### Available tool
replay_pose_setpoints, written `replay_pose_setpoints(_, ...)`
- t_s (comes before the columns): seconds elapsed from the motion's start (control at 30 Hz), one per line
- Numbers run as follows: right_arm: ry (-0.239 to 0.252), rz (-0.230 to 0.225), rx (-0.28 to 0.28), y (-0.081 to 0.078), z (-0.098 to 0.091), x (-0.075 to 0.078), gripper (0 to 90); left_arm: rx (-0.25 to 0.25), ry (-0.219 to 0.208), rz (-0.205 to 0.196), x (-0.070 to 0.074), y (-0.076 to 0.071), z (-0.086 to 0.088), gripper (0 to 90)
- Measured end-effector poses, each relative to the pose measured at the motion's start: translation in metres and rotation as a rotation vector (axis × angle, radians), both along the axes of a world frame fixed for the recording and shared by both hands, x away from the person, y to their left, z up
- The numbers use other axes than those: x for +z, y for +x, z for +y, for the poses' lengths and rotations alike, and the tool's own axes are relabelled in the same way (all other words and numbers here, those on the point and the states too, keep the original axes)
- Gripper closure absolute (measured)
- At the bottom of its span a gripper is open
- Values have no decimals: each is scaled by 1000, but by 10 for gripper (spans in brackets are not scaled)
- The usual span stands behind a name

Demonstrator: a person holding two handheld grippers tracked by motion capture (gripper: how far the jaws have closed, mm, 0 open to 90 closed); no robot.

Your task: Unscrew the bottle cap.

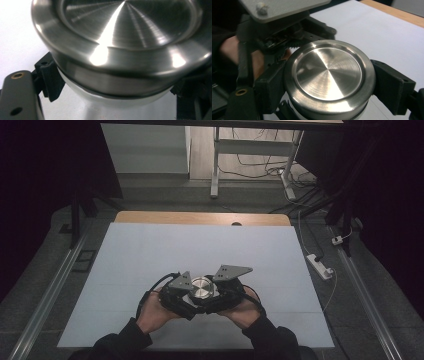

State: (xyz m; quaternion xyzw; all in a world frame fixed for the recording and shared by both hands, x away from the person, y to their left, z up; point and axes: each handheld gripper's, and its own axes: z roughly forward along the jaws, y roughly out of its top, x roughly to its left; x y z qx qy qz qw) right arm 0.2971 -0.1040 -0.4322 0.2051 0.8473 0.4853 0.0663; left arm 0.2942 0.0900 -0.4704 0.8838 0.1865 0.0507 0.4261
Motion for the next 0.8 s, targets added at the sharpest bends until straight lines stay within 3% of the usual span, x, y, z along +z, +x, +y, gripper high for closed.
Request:
replay_pose_setpoints(0.17,28,16,161,9,-9,-1,184,-94,-10,3,1,0,2,159)
replay_pose_setpoints(0.2,35,19,198,11,-10,-1,184,-94,-10,3,1,0,2,159)
replay_pose_setpoints(0.23,44,19,243,13,-12,-1,184,-137,-19,0,2,-1,1,159)
replay_pose_setpoints(0.27,52,15,288,15,-14,-1,184,-137,-19,0,2,-1,1,159)
replay_pose_setpoints(0.3,52,15,288,15,-14,-1,184,-146,-26,3,2,-2,1,159)
replay_pose_setpoints(0.33,75,28,341,19,-17,-2,180,-155,-22,-2,2,-2,0,159)
replay_pose_setpoints(0.37,75,38,347,20,-17,-3,175,-153,-20,-2,2,-3,0,159)
replay_pose_setpoints(0.47,33,57,255,18,-16,0,30,-101,-22,-1,1,-1,3,159)
replay_pose_setpoints(0.53,16,64,187,15,-18,5,1,-80,-19,-2,1,0,4,159)
replay_pose_setpoints(0.57,15,73,145,14,-18,7,0,-27,-14,-2,1,1,5,159)
replay_pose_setpoints(0.63,13,82,62,11,-17,11,0,14,-10,-1,0,2,6,159)
replay_pose_setpoints(0.67,1,71,18,10,-16,13,0,14,-10,-1,0,2,6,159)
replay_pose_setpoints(0.7,1,71,18,10,-16,13,0,32,-12,4,0,2,6,159)
replay_pose_setpoints(0.8,-39,9,-67,0,-4,12,22,58,-10,5,1,2,6,159)
